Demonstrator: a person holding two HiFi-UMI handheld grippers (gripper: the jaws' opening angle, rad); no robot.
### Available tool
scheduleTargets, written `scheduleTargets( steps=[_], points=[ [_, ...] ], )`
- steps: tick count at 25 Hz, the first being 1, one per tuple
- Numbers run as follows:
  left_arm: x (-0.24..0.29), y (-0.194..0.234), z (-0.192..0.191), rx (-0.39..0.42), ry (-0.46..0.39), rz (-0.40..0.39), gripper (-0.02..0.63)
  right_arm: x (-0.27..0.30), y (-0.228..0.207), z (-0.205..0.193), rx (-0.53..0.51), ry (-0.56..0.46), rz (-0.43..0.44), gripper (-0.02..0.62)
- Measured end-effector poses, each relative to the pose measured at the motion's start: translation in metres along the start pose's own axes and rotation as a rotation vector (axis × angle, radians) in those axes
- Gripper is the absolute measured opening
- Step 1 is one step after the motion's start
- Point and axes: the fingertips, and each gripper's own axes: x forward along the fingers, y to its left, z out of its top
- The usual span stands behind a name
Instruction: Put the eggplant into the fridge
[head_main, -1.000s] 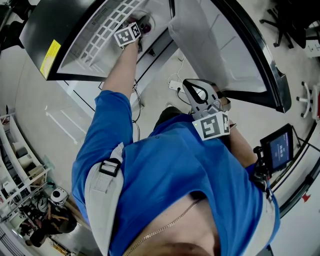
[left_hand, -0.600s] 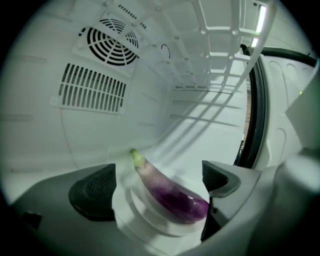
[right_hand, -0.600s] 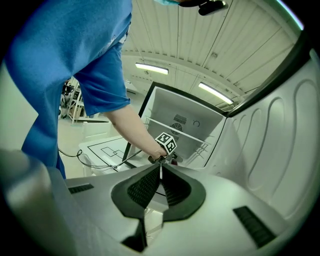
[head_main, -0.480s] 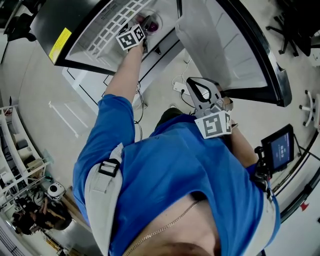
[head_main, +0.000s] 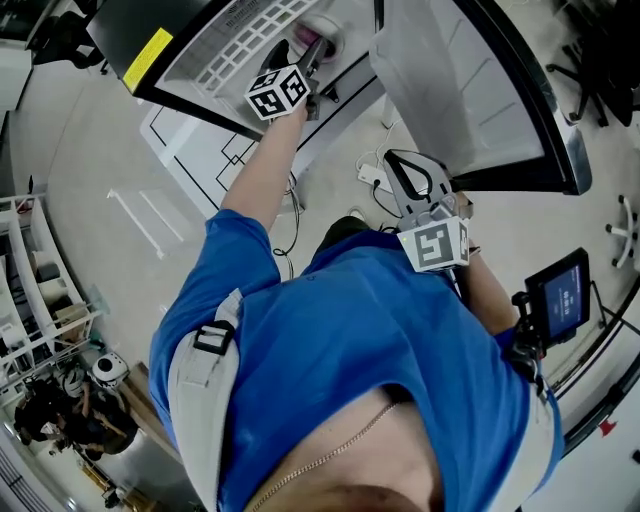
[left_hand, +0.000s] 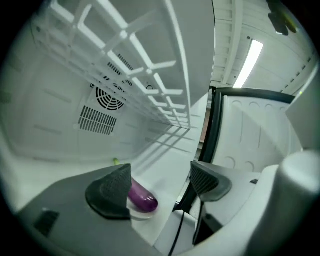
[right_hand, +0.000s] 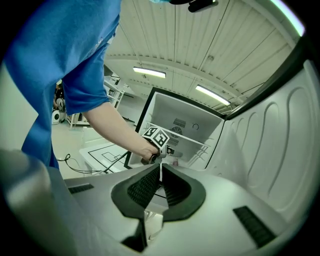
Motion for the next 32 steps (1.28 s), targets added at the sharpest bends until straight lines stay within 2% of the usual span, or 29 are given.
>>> scheduleTargets(
  steps=[7,11,18,20,25,32],
  points=[
    [-0.042,-0.046,0.013,-0.048,-0.076,-0.131,0.249,0.001,0.008,0.002,0.011,-0.001,-0.017,0.017],
    [-0.064,-0.064,0.013,-0.067,-0.085,-0.191,0.173,0.001,0.011,-0.001,0.048,0.022,-0.045,0.017],
    [-0.103,-0.085,0.004,-0.096,-0.091,-0.224,0.029,-0.001,0.017,-0.008,0.075,0.046,-0.063,0.018],
    [-0.117,-0.090,0.001,-0.100,-0.093,-0.219,0.009,-0.004,0.017,-0.006,0.061,0.025,-0.057,0.018],
    [-0.150,-0.112,0.000,-0.118,-0.117,-0.200,0.009,-0.021,0.017,-0.005,0.048,-0.011,-0.019,0.018],
    [-0.196,-0.161,-0.001,-0.122,-0.170,-0.171,0.009,-0.062,0.011,-0.013,0.082,-0.063,-0.003,0.017]
  ],
)
